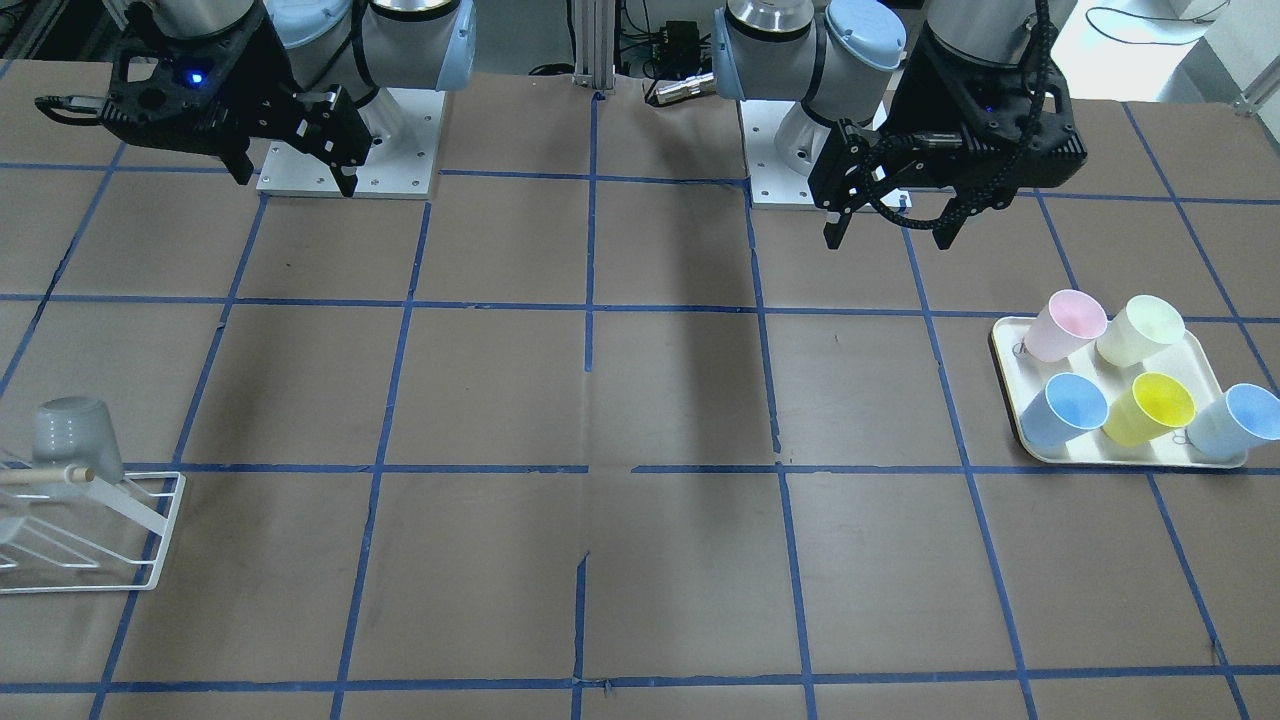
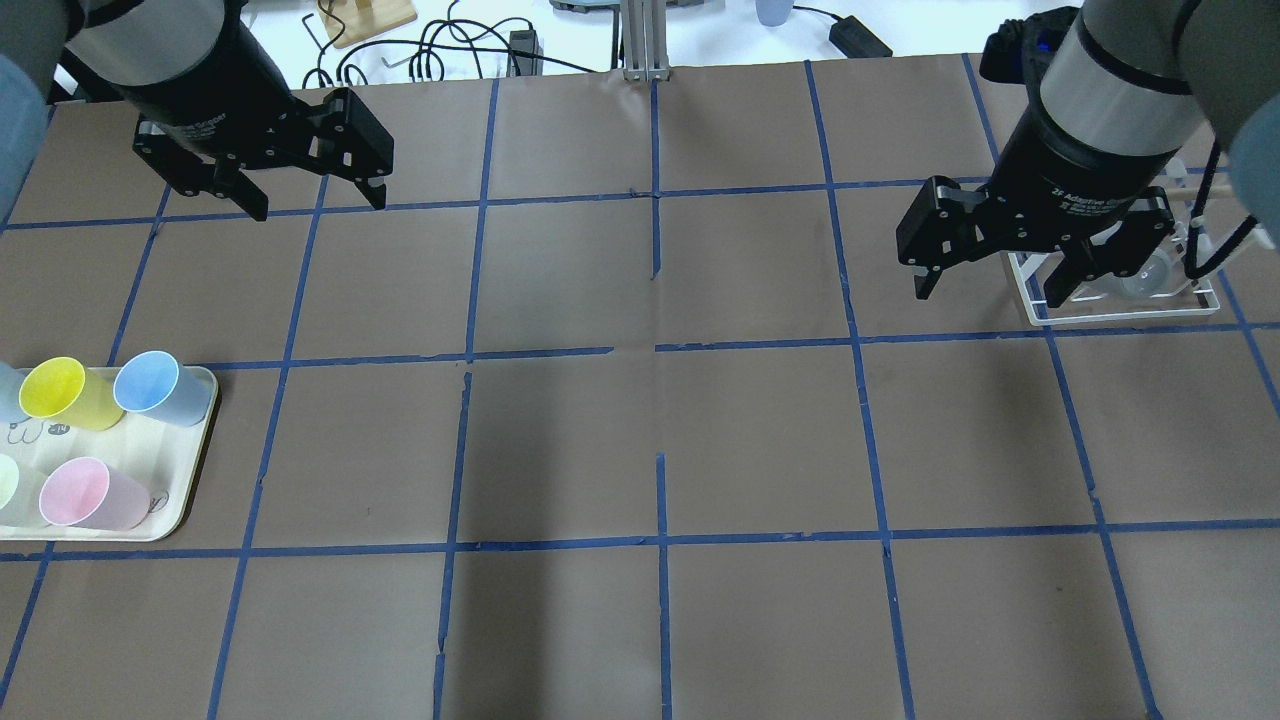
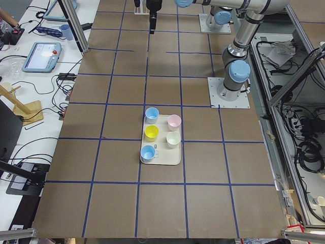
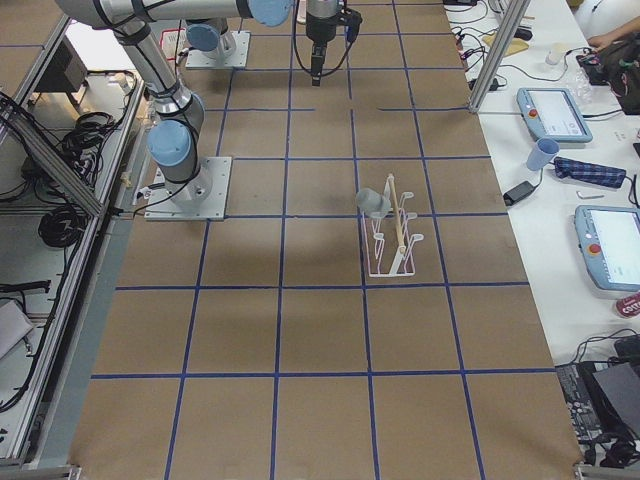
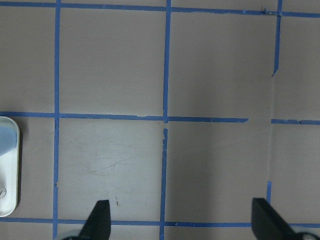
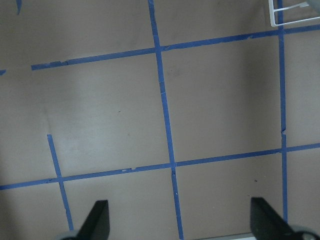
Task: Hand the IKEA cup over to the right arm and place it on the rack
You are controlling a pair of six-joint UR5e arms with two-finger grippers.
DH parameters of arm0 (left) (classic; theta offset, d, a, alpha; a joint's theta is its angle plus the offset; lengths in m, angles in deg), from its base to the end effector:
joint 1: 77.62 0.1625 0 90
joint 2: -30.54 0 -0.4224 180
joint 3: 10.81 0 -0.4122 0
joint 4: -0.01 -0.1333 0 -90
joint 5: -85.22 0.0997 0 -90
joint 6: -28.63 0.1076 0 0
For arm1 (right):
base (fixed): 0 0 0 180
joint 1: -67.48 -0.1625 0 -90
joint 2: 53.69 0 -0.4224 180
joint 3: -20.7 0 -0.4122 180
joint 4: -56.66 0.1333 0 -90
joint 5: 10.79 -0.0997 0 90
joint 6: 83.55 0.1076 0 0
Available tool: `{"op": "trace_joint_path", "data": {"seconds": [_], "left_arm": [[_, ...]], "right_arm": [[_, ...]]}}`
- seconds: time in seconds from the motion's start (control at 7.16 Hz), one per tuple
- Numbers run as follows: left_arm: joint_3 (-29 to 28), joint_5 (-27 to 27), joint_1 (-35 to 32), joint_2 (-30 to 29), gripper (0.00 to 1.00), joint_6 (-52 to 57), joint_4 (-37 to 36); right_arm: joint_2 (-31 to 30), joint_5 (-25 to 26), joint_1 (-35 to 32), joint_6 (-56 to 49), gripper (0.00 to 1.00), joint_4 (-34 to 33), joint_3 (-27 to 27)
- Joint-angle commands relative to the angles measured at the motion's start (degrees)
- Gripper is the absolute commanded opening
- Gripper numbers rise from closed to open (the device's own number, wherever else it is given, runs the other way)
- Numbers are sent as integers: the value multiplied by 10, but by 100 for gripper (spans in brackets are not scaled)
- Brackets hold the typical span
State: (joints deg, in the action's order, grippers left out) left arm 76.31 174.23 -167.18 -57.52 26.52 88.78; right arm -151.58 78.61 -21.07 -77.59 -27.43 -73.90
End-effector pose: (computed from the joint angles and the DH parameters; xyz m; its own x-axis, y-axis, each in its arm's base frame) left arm -0.1313 -0.5079 0.5228 -0.9989 -0.0425 0.0211 -0.0444 0.9935 -0.1047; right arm 0.1230 -0.4515 0.4925 -0.9916 0.1293 -0.0057 0.1289 0.9906 0.0466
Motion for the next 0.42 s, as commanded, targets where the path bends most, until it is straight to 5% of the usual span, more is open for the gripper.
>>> {"op": "trace_joint_path", "data": {"seconds": [0.0,0.28], "left_arm": [[1,-1,0,-1,100,0,0],[1,-1,1,-1,100,0,0]], "right_arm": [[-5,-3,2,3,100,1,-3],[-5,-4,2,6,100,0,-4]]}}
